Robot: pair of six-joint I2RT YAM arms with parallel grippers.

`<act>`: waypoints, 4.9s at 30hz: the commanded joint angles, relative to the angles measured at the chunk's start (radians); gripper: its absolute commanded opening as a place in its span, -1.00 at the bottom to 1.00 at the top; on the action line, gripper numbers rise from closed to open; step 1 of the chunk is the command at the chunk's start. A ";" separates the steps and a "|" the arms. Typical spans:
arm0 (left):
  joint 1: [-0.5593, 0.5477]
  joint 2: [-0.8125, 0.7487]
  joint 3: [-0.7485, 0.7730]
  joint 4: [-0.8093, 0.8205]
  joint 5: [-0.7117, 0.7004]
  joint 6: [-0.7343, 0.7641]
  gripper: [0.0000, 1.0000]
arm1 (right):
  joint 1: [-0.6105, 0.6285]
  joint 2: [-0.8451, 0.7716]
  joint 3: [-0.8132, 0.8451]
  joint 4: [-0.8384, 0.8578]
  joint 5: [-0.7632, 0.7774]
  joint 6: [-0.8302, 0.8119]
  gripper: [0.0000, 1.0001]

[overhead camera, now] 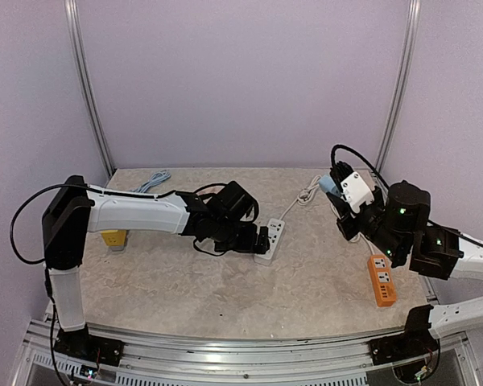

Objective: Insert the plug
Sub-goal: Move the socket to the center of the board.

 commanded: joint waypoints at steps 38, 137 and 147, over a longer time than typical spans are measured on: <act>0.093 0.290 0.212 -0.188 -0.052 0.212 0.98 | -0.080 0.150 0.234 -0.202 -0.105 0.035 -1.00; -0.160 0.020 -0.355 0.157 -0.053 0.506 0.44 | -0.079 0.414 0.536 -0.959 -0.512 -0.561 -1.00; -0.173 -0.159 -0.545 0.340 -0.237 0.426 0.98 | -0.078 0.590 0.642 -0.958 -0.510 -0.634 -1.00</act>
